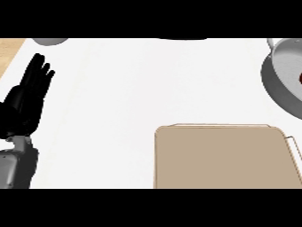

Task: Pick the bell pepper from the tray and place it in the pot

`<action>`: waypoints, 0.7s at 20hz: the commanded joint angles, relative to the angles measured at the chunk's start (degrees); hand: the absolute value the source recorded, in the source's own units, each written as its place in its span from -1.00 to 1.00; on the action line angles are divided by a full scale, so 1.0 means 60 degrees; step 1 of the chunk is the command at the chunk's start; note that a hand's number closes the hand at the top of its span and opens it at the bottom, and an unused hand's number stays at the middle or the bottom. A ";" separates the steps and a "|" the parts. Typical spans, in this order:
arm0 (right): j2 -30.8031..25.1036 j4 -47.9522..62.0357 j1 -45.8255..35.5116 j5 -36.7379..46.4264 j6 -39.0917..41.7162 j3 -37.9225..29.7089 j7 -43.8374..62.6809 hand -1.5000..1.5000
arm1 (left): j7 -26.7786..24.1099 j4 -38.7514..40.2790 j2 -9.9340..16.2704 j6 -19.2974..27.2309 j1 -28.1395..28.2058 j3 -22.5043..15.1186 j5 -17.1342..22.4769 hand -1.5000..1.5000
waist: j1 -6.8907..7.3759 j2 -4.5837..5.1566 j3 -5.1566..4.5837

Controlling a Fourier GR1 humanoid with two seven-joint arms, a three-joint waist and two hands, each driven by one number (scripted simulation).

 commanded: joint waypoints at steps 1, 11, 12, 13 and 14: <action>-0.0256 0.1798 -0.0957 0.0260 0.0593 0.0063 0.0316 -1.00 | -0.0297 0.0020 -0.0228 0.0030 0.0251 -0.0209 -0.0139 0.00 | 0.0115 0.0037 0.0002; 0.0193 0.3292 -0.1739 -0.1206 0.3323 -0.1002 -0.1300 -1.00 | -0.0203 0.0130 -0.0183 0.0008 -0.0066 -0.0056 0.0003 0.00 | 0.0024 0.0054 0.0025; 0.0182 0.3427 -0.1488 -0.1487 0.3545 -0.1266 -0.1684 -1.00 | 0.0031 0.0051 -0.0074 -0.0002 -0.0066 0.0003 0.0029 0.00 | -0.0011 0.0046 0.0034; -0.0052 0.3505 -0.1696 -0.1721 0.4068 -0.1477 -0.1697 -1.00 | 0.0007 0.0258 0.0136 -0.0088 -0.0190 0.0194 0.0070 0.00 | -0.0036 0.0058 0.0031; -0.0222 0.3688 -0.1853 -0.1876 0.4243 -0.1669 -0.1439 -1.00 | 0.0044 -0.0157 -0.0288 0.0203 0.0081 -0.0304 -0.0263 0.00 | 0.0058 0.0047 0.0038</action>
